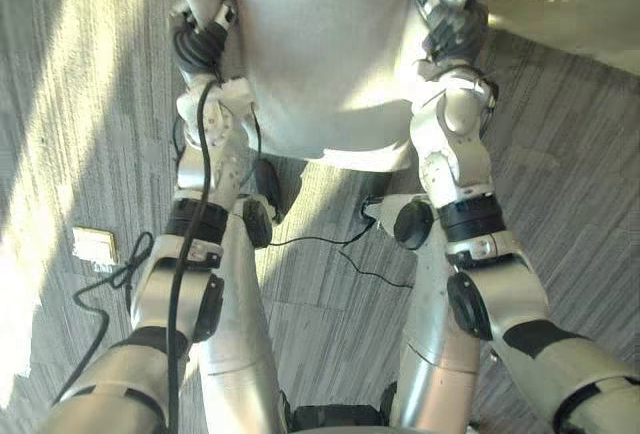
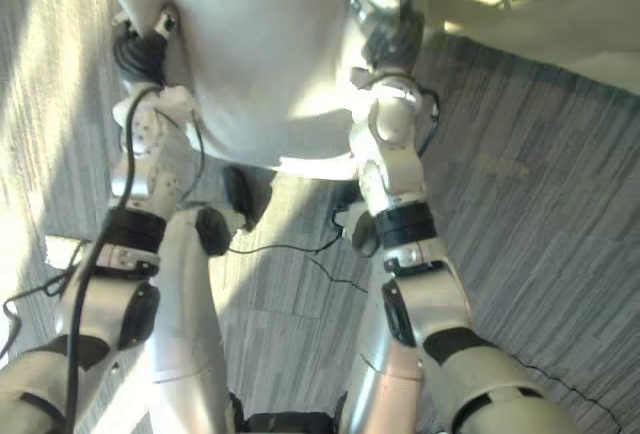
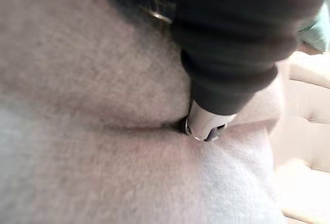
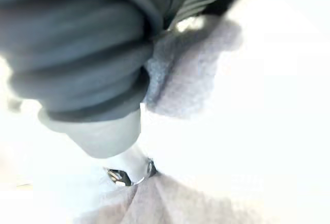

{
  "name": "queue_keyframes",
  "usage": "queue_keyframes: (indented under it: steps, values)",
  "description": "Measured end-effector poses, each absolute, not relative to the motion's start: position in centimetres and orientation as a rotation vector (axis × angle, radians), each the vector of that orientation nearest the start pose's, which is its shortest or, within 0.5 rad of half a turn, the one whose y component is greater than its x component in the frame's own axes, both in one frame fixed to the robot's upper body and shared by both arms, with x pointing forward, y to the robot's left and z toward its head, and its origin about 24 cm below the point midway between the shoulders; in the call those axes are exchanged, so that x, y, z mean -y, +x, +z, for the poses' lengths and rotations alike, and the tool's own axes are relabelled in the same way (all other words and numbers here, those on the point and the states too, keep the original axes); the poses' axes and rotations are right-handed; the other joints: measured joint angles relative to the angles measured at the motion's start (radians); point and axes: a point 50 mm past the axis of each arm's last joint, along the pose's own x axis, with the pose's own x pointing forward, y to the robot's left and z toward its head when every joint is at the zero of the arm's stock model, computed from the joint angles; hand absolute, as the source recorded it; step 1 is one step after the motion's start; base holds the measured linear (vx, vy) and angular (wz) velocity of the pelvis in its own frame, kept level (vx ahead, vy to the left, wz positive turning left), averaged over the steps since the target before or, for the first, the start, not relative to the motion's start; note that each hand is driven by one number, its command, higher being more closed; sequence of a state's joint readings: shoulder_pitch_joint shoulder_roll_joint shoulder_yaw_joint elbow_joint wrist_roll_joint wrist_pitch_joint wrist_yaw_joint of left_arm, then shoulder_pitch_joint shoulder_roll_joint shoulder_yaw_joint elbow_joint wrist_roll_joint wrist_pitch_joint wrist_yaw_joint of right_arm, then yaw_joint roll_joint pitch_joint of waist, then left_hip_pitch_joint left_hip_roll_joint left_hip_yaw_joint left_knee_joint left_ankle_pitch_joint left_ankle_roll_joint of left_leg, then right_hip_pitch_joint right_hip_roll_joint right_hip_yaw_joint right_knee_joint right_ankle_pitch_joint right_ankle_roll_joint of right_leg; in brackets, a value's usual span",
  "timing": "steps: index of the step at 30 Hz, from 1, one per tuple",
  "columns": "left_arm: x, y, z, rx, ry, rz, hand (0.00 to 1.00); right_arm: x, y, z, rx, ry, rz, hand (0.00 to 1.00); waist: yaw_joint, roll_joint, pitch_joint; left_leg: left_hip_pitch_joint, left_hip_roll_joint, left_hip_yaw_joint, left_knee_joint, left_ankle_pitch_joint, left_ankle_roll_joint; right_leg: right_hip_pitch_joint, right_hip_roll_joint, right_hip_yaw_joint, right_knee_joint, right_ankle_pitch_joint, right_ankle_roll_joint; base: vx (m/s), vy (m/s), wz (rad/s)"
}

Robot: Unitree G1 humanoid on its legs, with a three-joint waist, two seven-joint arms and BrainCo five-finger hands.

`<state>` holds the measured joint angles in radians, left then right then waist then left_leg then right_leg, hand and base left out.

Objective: Pick up cushions and gather them together orderly.

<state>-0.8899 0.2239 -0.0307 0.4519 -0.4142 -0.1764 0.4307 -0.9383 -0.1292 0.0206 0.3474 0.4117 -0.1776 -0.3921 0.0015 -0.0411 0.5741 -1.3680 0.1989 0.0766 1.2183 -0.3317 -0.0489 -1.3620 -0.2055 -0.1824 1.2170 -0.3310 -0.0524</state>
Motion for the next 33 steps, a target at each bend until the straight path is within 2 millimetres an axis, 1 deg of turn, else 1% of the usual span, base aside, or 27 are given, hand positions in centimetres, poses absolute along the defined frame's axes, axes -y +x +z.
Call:
queue_keyframes:
  steps: [1,2,3,4,6,7,9,10,11,12,13,14,16,19,21,23,25,26,28,29,30,31,32,33]
  values:
    - [-14.8,37.1,22.0,0.508,-0.313,0.217,1.0,12.0,35.8,25.3,0.632,0.416,-0.096,1.0,-0.002,-0.001,-0.003,0.076,-0.001,0.004,-0.043,0.005,-0.003,0.075,0.008,-0.003,-0.043,0.006,0.006,0.0,0.0,0.0]
    - [-14.5,36.7,21.4,0.505,-0.324,0.209,1.0,12.2,35.3,24.7,0.64,0.418,-0.102,1.0,-0.003,-0.001,-0.004,0.119,-0.002,0.009,-0.069,0.008,-0.005,0.116,0.011,-0.004,-0.067,0.009,0.009,0.0,0.0,0.0]
    - [-14.1,36.0,20.4,0.507,-0.34,0.199,1.0,12.4,34.4,23.6,0.652,0.436,-0.112,1.0,-0.003,-0.001,-0.009,0.198,-0.004,0.018,-0.112,0.012,-0.007,0.19,0.014,-0.004,-0.104,0.011,0.01,0.0,0.0,0.0]
    - [-13.9,35.7,20.1,0.513,-0.343,0.194,1.0,12.5,34.0,23.2,0.656,0.44,-0.118,1.0,-0.003,-0.001,-0.014,0.233,-0.006,0.023,-0.133,0.015,-0.008,0.222,0.015,-0.004,-0.123,0.013,0.01,0.0,0.0,0.0]
    - [-13.1,34.1,19.3,0.538,-0.362,0.169,1.0,13.1,32.4,21.7,0.677,0.413,-0.146,1.0,-0.005,-0.001,-0.015,0.381,-0.017,0.026,-0.216,0.02,-0.013,0.371,0.017,-0.021,-0.203,0.019,0.008,0.02,-0.012,0.0]
    - [-12.9,33.8,19.0,0.538,-0.361,0.164,1.0,13.2,32.0,21.1,0.672,0.406,-0.155,1.0,-0.005,-0.001,-0.019,0.412,-0.019,0.027,-0.235,0.021,-0.013,0.402,0.018,-0.025,-0.223,0.021,0.01,0.05,-0.023,0.08]
    - [-12.0,32.2,16.5,0.49,-0.359,0.146,1.0,14.1,30.4,18.0,0.616,0.375,-0.204,1.0,-0.006,-0.002,-0.087,0.523,-0.025,0.033,-0.323,0.037,-0.016,0.518,0.021,-0.042,-0.306,0.029,0.017,0.1,-0.014,0.13]
    - [-11.9,31.9,15.8,0.47,-0.362,0.147,1.0,14.1,30.1,17.4,0.599,0.372,-0.207,1.0,-0.006,-0.002,-0.104,0.546,-0.026,0.034,-0.338,0.039,-0.017,0.542,0.022,-0.046,-0.323,0.03,0.019,0.14,0.018,0.07]
    - [-11.9,31.0,14.3,0.431,-0.374,0.158,1.0,14.1,29.3,16.1,0.565,0.366,-0.207,1.0,-0.005,-0.002,-0.128,0.605,-0.031,0.036,-0.37,0.041,-0.018,0.603,0.024,-0.051,-0.355,0.032,0.023,0.2,0.046,0.07]
    - [-12.0,30.1,13.1,0.396,-0.381,0.167,1.0,14.0,28.5,15.0,0.534,0.358,-0.204,1.0,-0.001,-0.002,-0.13,0.683,-0.035,0.04,-0.405,0.041,-0.018,0.684,0.025,-0.059,-0.391,0.035,0.028,0.2,0.055,0.06]
    - [-12.3,29.4,12.0,0.367,-0.384,0.181,1.0,13.9,28.0,14.1,0.506,0.342,-0.194,1.0,0.0,-0.001,-0.14,0.738,-0.036,0.044,-0.436,0.041,-0.017,0.741,0.03,-0.063,-0.427,0.041,0.038,0.16,0.051,0.03]
    - [-12.4,28.9,11.4,0.349,-0.384,0.188,1.0,13.8,27.7,13.6,0.491,0.322,-0.188,1.0,0.002,-0.001,-0.155,0.762,-0.036,0.047,-0.453,0.041,-0.017,0.766,0.034,-0.064,-0.45,0.044,0.043,0.12,0.054,-0.02]
    - [-13.3,26.7,8.7,0.269,-0.38,0.221,1.0,13.4,25.9,11.1,0.414,0.253,-0.154,1.0,0.005,-0.001,-0.232,0.865,-0.037,0.059,-0.529,0.044,-0.014,0.877,0.049,-0.068,-0.55,0.063,0.064,0.17,0.077,-0.06]
    - [-13.9,24.6,6.4,0.198,-0.37,0.245,1.0,13.1,24.4,8.9,0.333,0.206,-0.131,1.0,0.016,-0.002,-0.293,0.969,-0.042,0.083,-0.611,0.048,-0.01,0.979,0.061,-0.064,-0.648,0.086,0.077,0.16,0.068,-0.1]
    - [-14.1,23.7,5.5,0.162,-0.363,0.246,1.0,13.2,23.8,7.9,0.293,0.189,-0.12,1.0,0.017,-0.002,-0.322,1.014,-0.049,0.094,-0.649,0.051,-0.008,1.02,0.065,-0.058,-0.694,0.098,0.083,0.16,0.065,-0.11]
    - [-14.0,23.1,4.8,0.131,-0.36,0.245,1.0,13.3,23.7,7.0,0.26,0.171,-0.122,1.0,0.015,-0.004,-0.333,1.052,-0.06,0.105,-0.676,0.052,-0.006,1.048,0.061,-0.046,-0.714,0.102,0.085,0.12,0.062,-0.11]
    - [-13.7,22.6,4.0,0.096,-0.352,0.225,1.0,13.8,23.8,5.7,0.208,0.12,-0.14,1.0,0.0,-0.005,-0.345,1.086,-0.087,0.103,-0.702,0.04,0.006,1.065,0.04,-0.043,-0.695,0.098,0.093,0.11,0.052,0.02]
    - [-13.6,22.6,3.7,0.084,-0.347,0.22,1.0,14.0,23.8,5.1,0.187,0.109,-0.143,1.0,-0.002,-0.005,-0.345,1.101,-0.091,0.105,-0.706,0.035,0.01,1.063,0.031,-0.044,-0.664,0.099,0.094,0.12,0.058,0.08]
    - [-13.5,22.4,2.6,0.025,-0.31,0.195,1.0,14.6,23.4,2.9,0.081,0.06,-0.151,1.0,-0.007,-0.004,-0.345,1.182,-0.104,0.102,-0.708,0.014,0.012,1.06,-0.003,-0.042,-0.512,0.127,0.085,0.1,0.06,0.09]
    - [-13.5,22.4,2.6,0.021,-0.305,0.191,1.0,14.7,23.4,2.7,0.072,0.051,-0.151,1.0,-0.008,-0.003,-0.346,1.193,-0.105,0.1,-0.709,0.008,0.014,1.06,-0.006,-0.04,-0.492,0.133,0.083,0.12,0.036,0.11]
    - [-13.5,22.5,2.6,0.02,-0.294,0.171,1.0,14.9,23.2,2.3,0.055,0.032,-0.154,1.0,-0.011,-0.003,-0.349,1.22,-0.111,0.091,-0.722,-0.009,0.031,1.044,-0.018,-0.027,-0.425,0.171,0.069,0.13,0.023,0.12]
    - [-13.5,22.5,2.6,0.019,-0.285,0.163,1.0,15.1,23.2,2.3,0.055,0.013,-0.153,1.0,-0.016,-0.004,-0.35,1.246,-0.123,0.073,-0.754,-0.009,0.038,1.002,-0.023,-0.024,-0.365,0.189,0.054,0.12,0.022,0.09]
    - [-13.6,22.5,2.5,0.016,-0.274,0.158,1.0,15.1,23.2,2.2,0.053,0.012,-0.15,1.0,-0.018,-0.003,-0.352,1.259,-0.124,0.071,-0.771,-0.008,0.042,0.993,-0.017,-0.019,-0.38,0.164,0.06,0.14,0.009,0.01]
    - [-13.9,22.5,2.5,0.018,-0.258,0.154,1.0,15.0,23.3,2.3,0.056,0.012,-0.139,1.0,-0.018,-0.002,-0.352,1.286,-0.124,0.068,-0.807,-0.007,0.044,0.991,-0.001,-0.022,-0.468,0.138,0.073,0.17,-0.026,-0.06]
